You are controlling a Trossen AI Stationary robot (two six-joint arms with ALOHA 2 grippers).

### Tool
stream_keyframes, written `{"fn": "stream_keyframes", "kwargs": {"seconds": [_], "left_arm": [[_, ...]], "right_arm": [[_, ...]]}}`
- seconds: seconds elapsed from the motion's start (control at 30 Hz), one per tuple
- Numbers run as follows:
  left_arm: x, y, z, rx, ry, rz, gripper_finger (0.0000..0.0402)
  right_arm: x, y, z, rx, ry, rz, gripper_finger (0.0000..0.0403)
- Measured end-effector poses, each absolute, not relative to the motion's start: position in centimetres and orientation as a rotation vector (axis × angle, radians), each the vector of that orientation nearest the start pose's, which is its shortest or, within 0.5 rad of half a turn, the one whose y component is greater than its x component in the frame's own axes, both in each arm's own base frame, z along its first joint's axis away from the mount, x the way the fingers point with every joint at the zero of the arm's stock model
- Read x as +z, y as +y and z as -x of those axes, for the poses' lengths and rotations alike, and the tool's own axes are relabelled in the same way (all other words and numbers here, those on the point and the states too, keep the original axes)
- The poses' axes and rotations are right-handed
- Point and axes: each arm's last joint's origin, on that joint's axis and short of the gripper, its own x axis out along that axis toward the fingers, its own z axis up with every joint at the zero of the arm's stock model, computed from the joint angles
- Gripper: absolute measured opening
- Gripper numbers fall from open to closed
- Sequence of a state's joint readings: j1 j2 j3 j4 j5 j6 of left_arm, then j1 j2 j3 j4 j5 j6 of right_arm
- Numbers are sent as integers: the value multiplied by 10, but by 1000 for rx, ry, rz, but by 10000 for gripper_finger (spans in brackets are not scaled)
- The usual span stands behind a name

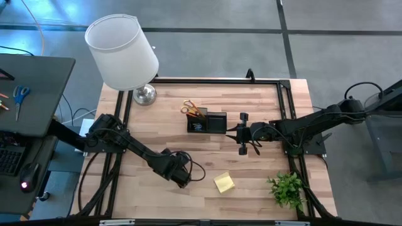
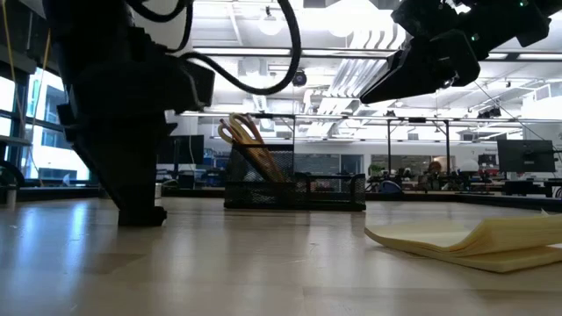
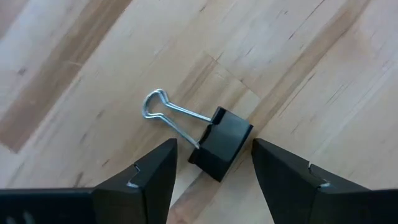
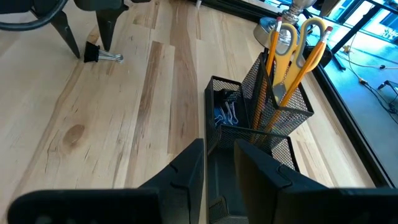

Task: Pick and place office supplies into organizer
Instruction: Put the black binder clip into the black desk organizer

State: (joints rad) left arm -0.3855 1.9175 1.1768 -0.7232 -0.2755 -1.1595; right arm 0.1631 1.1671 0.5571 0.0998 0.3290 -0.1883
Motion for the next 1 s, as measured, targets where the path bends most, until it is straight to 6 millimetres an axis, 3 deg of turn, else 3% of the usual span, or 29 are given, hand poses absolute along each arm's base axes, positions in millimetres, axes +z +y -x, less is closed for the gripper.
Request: {"fn": "stream_keyframes", "kwargs": {"seconds": [0.43, 0.83, 1.0], "left_arm": [[130, -120, -316, 680, 1190, 499, 191], [136, -122, -324, 646, 1170, 463, 59], [139, -120, -325, 644, 1166, 465, 59]], "right_arm": [[209, 29, -233, -115, 511, 312, 83], [209, 29, -233, -114, 510, 312, 83], [209, 29, -233, -112, 511, 320, 83]]}}
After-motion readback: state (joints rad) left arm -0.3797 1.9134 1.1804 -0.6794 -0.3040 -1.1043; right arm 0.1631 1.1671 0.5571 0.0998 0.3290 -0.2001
